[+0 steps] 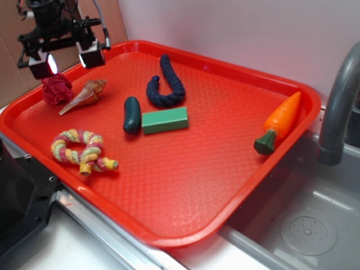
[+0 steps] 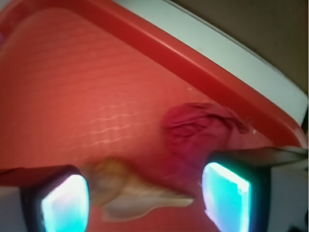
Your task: Grab the red paper.
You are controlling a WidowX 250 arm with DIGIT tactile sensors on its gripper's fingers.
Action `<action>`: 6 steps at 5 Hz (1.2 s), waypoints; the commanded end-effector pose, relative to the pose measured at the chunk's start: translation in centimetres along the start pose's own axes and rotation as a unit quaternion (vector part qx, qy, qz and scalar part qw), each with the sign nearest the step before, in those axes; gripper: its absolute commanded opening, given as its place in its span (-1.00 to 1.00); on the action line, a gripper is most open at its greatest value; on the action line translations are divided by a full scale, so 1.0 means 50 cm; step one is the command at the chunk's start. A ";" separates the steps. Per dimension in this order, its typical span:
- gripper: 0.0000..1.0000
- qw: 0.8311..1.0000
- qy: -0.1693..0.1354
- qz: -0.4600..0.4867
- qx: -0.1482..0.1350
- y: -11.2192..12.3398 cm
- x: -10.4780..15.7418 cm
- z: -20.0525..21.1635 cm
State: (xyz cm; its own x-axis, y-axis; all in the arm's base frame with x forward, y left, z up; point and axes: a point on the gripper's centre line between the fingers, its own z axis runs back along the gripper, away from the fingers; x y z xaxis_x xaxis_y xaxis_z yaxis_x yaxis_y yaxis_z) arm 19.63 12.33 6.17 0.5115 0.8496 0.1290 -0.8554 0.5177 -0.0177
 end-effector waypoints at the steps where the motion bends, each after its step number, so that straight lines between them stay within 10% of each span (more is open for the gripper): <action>1: 1.00 0.997 0.032 0.071 0.001 0.072 0.002 -0.049; 6: 1.00 0.997 0.035 0.075 -0.002 0.098 -0.003 -0.067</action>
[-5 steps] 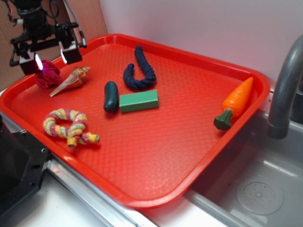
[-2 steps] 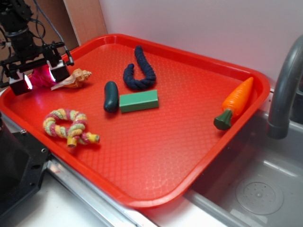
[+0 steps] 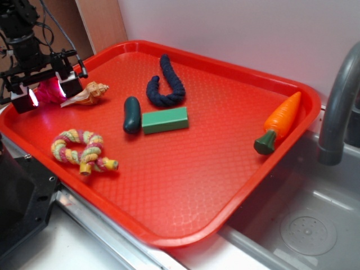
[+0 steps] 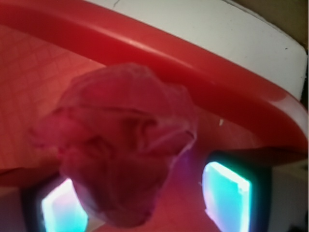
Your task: Grab the red paper.
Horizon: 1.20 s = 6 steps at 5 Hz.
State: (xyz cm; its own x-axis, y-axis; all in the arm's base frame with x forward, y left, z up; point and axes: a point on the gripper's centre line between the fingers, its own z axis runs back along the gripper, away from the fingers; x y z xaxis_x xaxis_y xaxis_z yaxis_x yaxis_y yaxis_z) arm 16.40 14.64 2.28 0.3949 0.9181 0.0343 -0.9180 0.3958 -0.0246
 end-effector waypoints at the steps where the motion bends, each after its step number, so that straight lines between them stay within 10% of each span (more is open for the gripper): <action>1: -0.13 1.000 -0.005 0.003 -0.020 -0.002 -0.002 -0.004; 2: -1.00 1.000 -0.003 0.006 -0.017 -0.016 -0.007 -0.010; 6: -1.00 1.000 -0.003 0.006 -0.022 0.000 -0.016 -0.010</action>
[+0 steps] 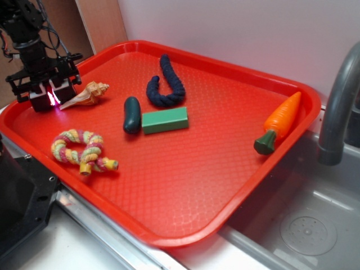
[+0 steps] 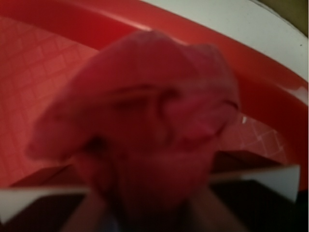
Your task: Grab the red paper.
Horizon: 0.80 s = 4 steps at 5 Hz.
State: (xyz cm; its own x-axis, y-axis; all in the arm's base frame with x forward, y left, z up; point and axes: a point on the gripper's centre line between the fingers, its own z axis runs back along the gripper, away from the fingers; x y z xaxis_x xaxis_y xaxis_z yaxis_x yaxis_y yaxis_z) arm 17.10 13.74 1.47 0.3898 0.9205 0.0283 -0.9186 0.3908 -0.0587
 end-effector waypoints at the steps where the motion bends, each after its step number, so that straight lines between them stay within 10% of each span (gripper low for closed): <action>1: -1.00 1.000 0.000 -0.002 -0.009 0.023 -0.004 0.007; 4: -1.00 0.961 0.032 -0.270 -0.061 -0.055 -0.184 0.262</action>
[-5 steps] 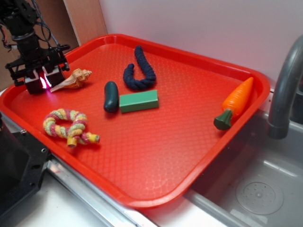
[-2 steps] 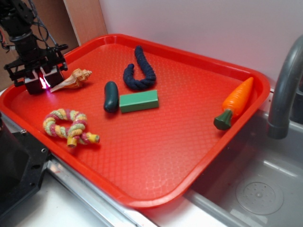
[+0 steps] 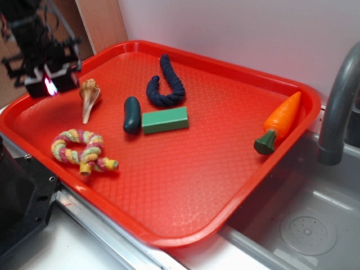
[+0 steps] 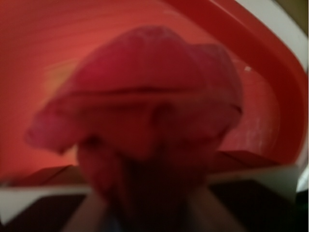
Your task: Grab the red paper.
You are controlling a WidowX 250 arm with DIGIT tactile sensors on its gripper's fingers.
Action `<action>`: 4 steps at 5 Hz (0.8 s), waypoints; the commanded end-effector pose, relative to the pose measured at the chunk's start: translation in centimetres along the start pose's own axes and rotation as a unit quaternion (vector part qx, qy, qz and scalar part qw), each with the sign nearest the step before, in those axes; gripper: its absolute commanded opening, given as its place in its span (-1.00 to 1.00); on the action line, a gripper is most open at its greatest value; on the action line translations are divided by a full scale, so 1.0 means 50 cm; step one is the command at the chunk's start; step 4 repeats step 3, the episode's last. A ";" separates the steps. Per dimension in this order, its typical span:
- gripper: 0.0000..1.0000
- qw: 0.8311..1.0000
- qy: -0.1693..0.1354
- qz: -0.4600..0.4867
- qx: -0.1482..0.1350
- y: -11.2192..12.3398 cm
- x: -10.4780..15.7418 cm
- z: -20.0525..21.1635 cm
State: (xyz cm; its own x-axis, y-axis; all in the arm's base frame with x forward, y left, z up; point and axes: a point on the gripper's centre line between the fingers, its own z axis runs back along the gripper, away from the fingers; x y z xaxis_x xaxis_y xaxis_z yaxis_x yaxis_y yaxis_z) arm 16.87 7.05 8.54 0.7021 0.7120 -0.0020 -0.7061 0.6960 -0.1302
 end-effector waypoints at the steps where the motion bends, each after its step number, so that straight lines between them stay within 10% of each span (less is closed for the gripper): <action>1: -1.00 0.990 0.010 -0.142 -0.021 -0.059 -0.096 0.213; 4: -1.00 0.982 0.008 -0.186 0.016 -0.084 -0.104 0.257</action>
